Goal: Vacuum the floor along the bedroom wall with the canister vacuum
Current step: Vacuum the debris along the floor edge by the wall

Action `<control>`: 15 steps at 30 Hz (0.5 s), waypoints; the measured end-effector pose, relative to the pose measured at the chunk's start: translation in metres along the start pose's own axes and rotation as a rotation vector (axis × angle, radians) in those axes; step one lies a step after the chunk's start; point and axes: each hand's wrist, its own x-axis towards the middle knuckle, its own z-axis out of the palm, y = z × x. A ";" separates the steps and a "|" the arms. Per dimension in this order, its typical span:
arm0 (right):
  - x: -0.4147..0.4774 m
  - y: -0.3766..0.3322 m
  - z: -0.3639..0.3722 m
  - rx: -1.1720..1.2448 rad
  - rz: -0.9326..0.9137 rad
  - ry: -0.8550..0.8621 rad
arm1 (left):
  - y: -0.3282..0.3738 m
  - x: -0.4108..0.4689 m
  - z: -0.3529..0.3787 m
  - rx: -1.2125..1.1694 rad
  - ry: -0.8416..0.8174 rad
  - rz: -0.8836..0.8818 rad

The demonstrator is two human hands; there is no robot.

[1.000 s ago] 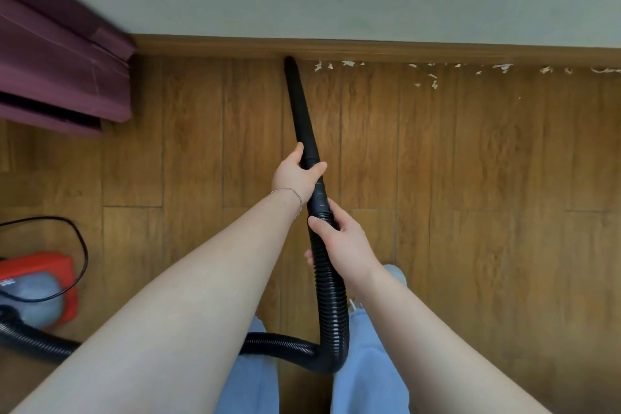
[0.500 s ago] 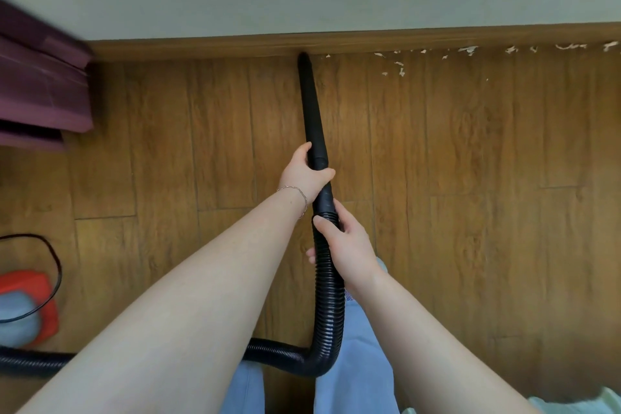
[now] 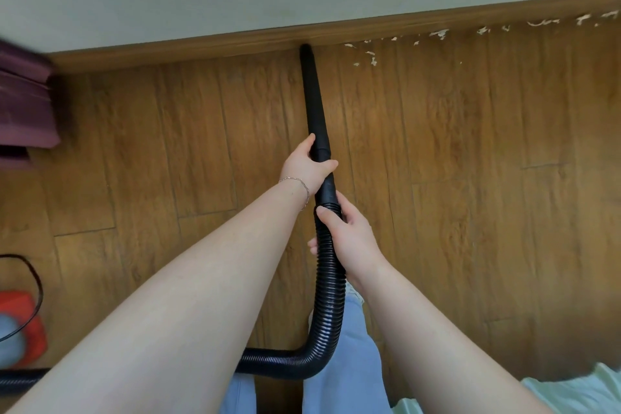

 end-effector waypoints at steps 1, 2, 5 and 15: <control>0.000 -0.001 -0.003 0.009 -0.004 -0.003 | 0.002 0.000 0.002 -0.003 0.000 0.001; 0.000 -0.001 -0.005 0.020 -0.008 -0.006 | 0.003 0.001 0.005 -0.007 0.001 0.002; 0.000 -0.002 -0.012 0.042 -0.024 -0.009 | 0.006 0.000 0.013 0.005 0.019 0.023; 0.006 0.001 -0.037 -0.030 -0.086 0.056 | 0.015 0.000 0.043 0.091 -0.064 0.062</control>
